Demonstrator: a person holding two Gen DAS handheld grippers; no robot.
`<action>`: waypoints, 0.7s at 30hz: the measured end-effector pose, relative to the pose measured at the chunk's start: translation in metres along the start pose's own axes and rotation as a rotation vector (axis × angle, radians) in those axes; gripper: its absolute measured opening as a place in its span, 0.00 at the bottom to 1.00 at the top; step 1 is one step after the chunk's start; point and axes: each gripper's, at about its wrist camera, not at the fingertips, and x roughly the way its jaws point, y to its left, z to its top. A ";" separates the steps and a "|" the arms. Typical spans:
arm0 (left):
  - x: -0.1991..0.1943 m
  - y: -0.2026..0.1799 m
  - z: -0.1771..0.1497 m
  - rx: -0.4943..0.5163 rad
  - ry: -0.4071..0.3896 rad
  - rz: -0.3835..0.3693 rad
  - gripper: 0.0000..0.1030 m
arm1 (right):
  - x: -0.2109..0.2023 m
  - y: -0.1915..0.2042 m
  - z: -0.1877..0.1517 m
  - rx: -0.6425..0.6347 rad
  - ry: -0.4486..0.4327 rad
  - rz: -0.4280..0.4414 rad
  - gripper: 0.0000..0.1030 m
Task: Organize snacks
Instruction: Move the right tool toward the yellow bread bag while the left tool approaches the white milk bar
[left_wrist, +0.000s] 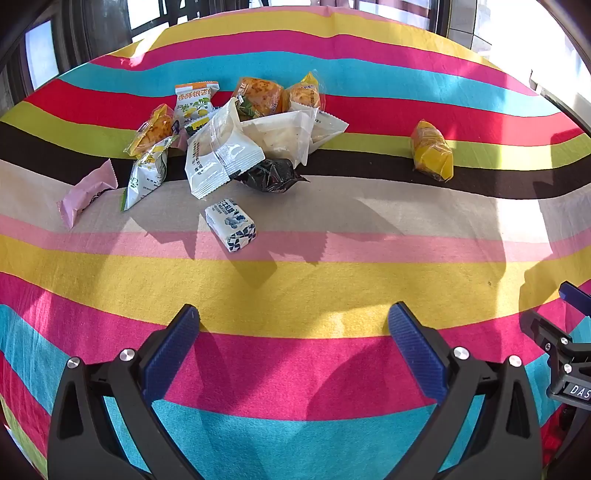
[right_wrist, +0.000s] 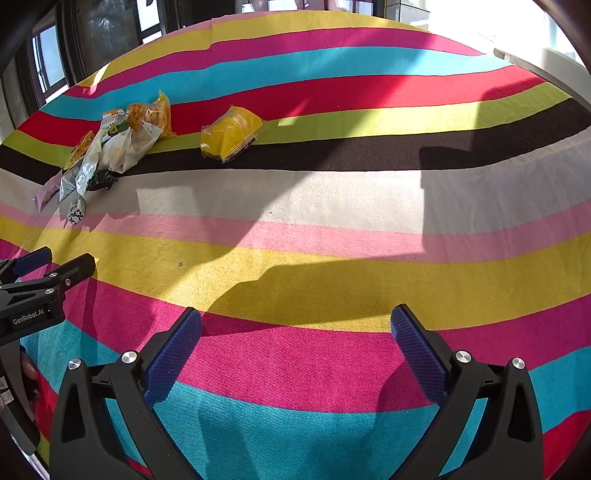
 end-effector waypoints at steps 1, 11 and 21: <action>0.000 0.000 0.000 -0.001 0.002 -0.001 0.99 | 0.000 0.000 0.000 0.000 0.000 0.000 0.96; 0.001 0.006 0.001 0.028 0.033 -0.074 0.99 | 0.002 -0.001 0.003 -0.022 0.026 0.021 0.96; -0.072 0.083 -0.024 -0.037 -0.233 -0.069 0.99 | -0.046 -0.027 0.020 -0.037 -0.161 0.165 0.95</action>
